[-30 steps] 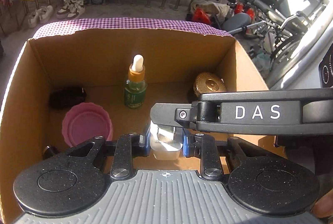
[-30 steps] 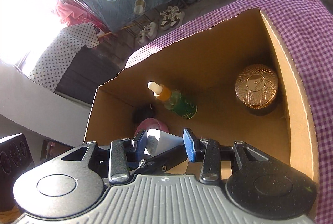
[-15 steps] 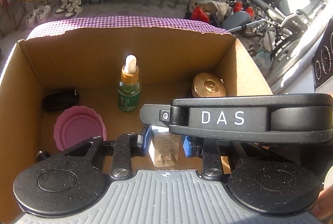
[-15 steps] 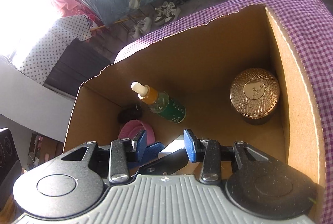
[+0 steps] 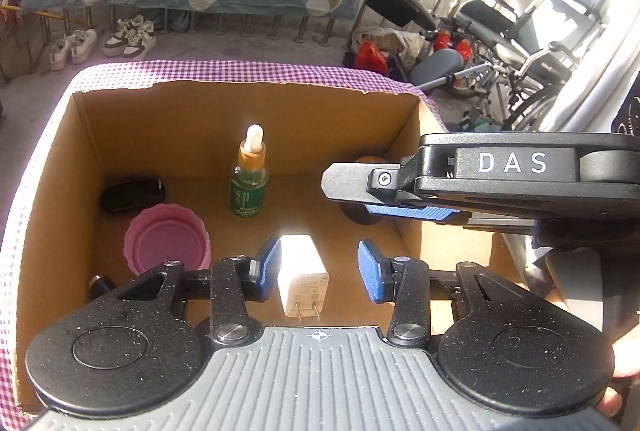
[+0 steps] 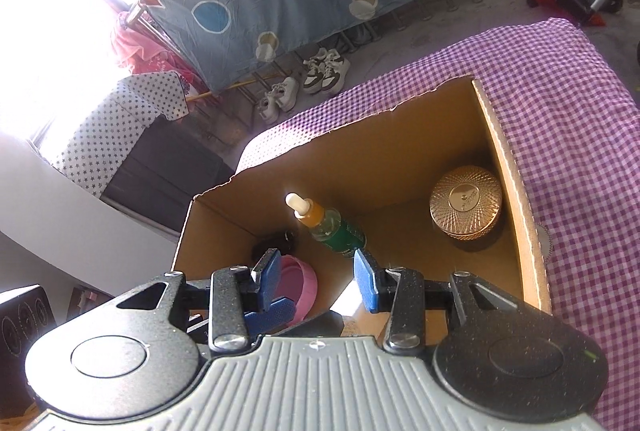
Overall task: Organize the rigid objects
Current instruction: 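Carry the plug adapter into the box and open the right gripper, then move the right gripper to the white supplement bottle and grasp it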
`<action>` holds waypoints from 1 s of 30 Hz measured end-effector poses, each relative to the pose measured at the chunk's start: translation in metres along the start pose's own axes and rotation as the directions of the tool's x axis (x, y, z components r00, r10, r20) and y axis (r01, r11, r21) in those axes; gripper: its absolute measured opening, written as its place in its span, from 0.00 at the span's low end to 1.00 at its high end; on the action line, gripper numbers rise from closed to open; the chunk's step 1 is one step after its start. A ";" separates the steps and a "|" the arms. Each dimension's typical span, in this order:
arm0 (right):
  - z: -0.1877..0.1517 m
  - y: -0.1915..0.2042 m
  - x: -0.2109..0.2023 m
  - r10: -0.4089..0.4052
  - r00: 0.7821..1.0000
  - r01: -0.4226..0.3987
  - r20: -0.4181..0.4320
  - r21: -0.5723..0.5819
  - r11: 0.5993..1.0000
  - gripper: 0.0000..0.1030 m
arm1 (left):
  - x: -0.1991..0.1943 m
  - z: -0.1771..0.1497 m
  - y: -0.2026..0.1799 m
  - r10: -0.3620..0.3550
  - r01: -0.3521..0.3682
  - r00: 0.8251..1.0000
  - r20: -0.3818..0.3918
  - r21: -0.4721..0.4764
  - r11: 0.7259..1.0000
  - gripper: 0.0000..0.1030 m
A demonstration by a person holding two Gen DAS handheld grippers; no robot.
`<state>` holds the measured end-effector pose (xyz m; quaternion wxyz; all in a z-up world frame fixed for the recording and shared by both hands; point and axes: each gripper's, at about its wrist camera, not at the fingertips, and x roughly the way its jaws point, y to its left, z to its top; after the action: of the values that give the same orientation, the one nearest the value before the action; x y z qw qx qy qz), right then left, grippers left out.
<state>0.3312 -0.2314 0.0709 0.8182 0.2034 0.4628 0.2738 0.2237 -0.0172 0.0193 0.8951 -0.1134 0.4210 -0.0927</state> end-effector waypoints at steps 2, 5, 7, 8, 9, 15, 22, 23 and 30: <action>-0.002 0.005 -0.002 0.007 1.000 -0.007 -0.004 -0.011 1.000 0.42 | -0.014 -0.005 0.003 -0.022 0.022 1.000 0.021 -0.001 1.000 0.42; -0.003 0.010 -0.004 0.014 1.000 -0.015 -0.013 -0.028 1.000 0.42 | -0.036 -0.017 0.008 -0.034 0.034 0.998 0.053 0.003 0.999 0.46; -0.005 0.014 -0.003 0.009 1.000 -0.010 -0.023 -0.045 0.999 0.42 | -0.052 -0.026 0.012 -0.046 0.045 0.996 0.078 0.008 0.999 0.48; -0.006 0.015 -0.001 0.005 0.999 -0.007 -0.034 -0.050 0.999 0.42 | -0.058 -0.029 0.015 -0.050 0.050 0.995 0.086 0.011 0.999 0.51; -0.007 0.016 0.002 0.001 0.999 -0.004 -0.046 -0.053 0.999 0.42 | -0.064 -0.033 0.018 -0.054 0.053 0.994 0.095 0.014 0.998 0.52; -0.010 0.017 0.030 0.037 0.983 -0.038 -0.180 -0.001 0.999 0.42 | -0.105 -0.058 0.030 -0.072 0.065 0.983 0.168 0.047 0.997 0.62; -0.011 0.023 0.082 0.013 0.939 0.002 -0.343 0.043 0.999 0.42 | -0.127 -0.081 0.050 -0.026 0.009 0.965 0.261 0.063 0.998 0.72; -0.012 0.021 0.087 0.006 0.934 0.013 -0.358 0.052 0.999 0.42 | -0.126 -0.082 0.053 -0.019 0.005 0.964 0.264 0.056 0.998 0.72; -0.015 -0.003 0.075 -0.051 0.934 0.089 -0.353 0.092 0.992 0.43 | -0.121 -0.085 0.073 -0.041 0.037 0.963 0.267 0.018 0.999 0.72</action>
<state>0.3506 -0.1850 0.0135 0.7203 0.1782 0.6217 0.2509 0.0869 0.0738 0.0344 0.9425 -0.1275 0.2934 -0.0967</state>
